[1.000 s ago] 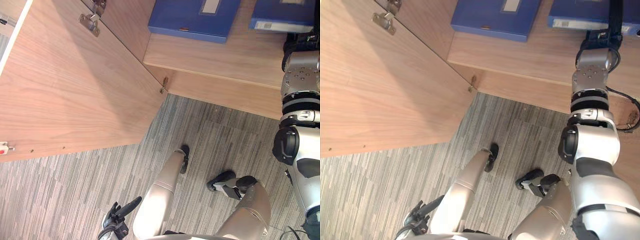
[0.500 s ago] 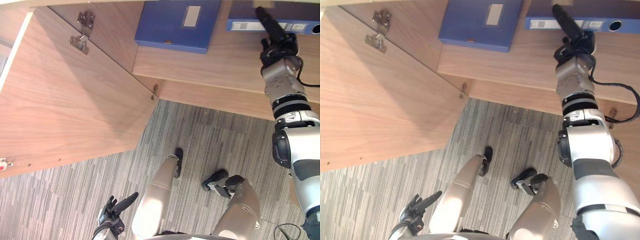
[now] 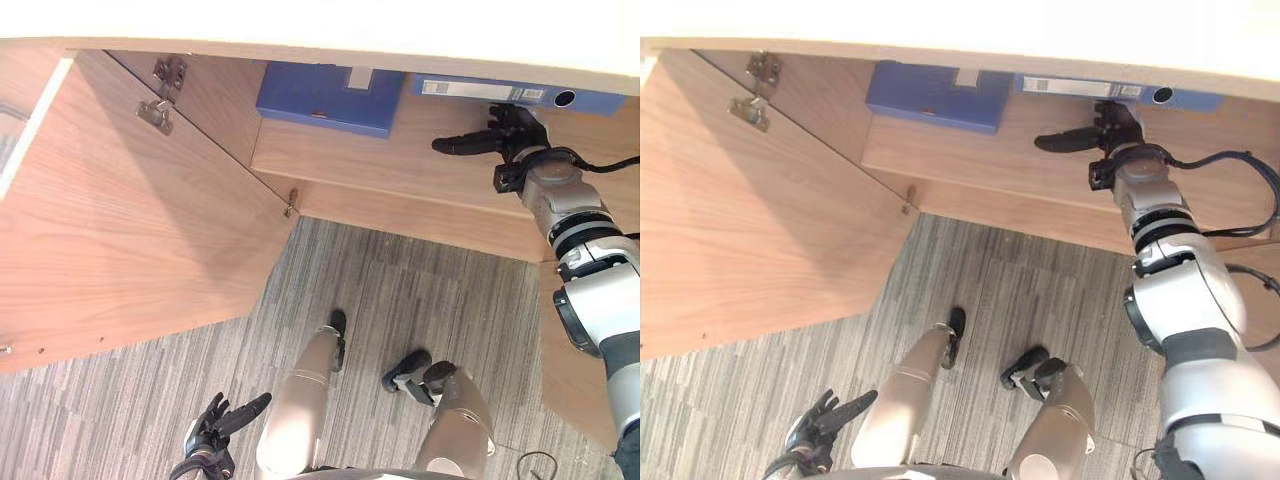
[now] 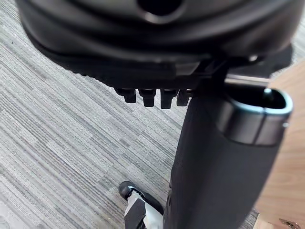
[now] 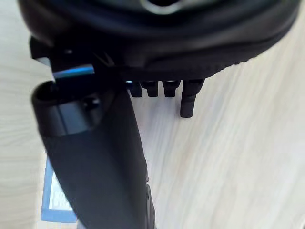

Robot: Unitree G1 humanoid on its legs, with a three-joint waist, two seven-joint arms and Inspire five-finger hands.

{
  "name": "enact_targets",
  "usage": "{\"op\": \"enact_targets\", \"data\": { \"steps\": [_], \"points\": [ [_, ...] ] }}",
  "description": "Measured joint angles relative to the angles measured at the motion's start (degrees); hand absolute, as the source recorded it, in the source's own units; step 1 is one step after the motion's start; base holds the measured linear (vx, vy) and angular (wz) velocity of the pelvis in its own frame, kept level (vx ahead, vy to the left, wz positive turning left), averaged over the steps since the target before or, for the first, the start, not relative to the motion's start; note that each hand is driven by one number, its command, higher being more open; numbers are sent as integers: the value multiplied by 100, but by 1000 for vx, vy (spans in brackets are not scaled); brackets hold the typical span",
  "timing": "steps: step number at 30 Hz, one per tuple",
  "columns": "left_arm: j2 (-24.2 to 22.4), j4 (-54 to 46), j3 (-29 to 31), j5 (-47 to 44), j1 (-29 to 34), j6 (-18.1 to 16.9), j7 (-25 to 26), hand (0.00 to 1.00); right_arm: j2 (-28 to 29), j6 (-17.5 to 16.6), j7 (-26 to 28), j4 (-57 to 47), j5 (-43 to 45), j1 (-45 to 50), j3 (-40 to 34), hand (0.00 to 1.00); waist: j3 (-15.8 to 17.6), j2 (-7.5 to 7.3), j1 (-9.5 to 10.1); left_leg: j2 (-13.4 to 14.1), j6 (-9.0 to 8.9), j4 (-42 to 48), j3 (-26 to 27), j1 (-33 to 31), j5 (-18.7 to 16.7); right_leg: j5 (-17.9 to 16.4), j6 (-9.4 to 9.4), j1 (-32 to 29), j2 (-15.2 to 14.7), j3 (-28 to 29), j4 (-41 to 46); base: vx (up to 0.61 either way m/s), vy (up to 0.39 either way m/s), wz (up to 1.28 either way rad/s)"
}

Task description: Walk over to the cabinet, pick up the folder, carry it to the office cabinet, place the folder inside the office cabinet, then close the office cabinet door

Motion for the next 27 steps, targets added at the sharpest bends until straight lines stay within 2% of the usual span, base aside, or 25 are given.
{"op": "enact_targets", "data": {
  "steps": [5, 9, 11, 13, 15, 18, 24, 27],
  "points": [
    [7, -30, -4, 106, 1, 0, -117, 100, -17, -96, 315, -8, -574, 192, 125, 100, -52, -93, 27, 47, -4, -126, 41, 124, 4, 63, 16, 106, 76, 1, -152, 47, -19, -5],
    [12, -79, -3, 205, 40, 1, -150, 100, -29, -168, 656, -203, -1380, 398, 215, 100, -143, -188, 30, 62, -11, -221, 78, 178, 15, 84, 26, 119, 99, 15, -235, 39, -25, -3],
    [12, -92, -3, 208, 40, 1, -160, 100, -28, -210, 792, -321, -1921, 460, 225, 100, -164, -224, 34, 69, -15, -259, 92, 203, 17, 98, 30, 125, 110, 23, -268, 41, -24, -3],
    [6, -99, -4, 209, 40, 1, -170, 100, -29, -215, 873, -597, -2580, 546, 473, 100, -176, -246, 27, 75, -16, -288, 104, 255, 18, 110, 37, 170, 123, 23, -307, 28, -12, -2],
    [5, -152, -12, 208, 65, 1, -175, 100, -18, -209, 1076, -1129, -3465, 862, 902, 100, -238, -329, 25, 85, -16, -354, 140, 329, 18, 128, 52, 205, 143, 49, -363, 38, -18, -7],
    [-8, -222, -130, 206, 71, -7, -226, 100, -26, -236, 984, -1658, -4390, 1229, 961, 100, -255, -353, 8, 102, -27, -390, 156, 338, 24, 173, 50, 205, 179, 58, -436, 32, -17, -6],
    [-16, -133, -177, 201, 67, -10, -251, 100, -38, -248, 984, -2027, -4660, 1523, 976, 100, -254, -358, 14, 116, -29, -509, 240, 499, 25, 209, 71, 297, 192, 97, -517, 34, -15, -6],
    [-31, -35, -177, 201, 27, -39, -241, 100, 36, -260, 986, -2039, -4718, 1564, 1124, 100, -261, -369, 30, 197, -57, -646, 282, 650, 41, 286, 73, 418, 317, 99, -713, 52, -26, -12]
  ]
}}
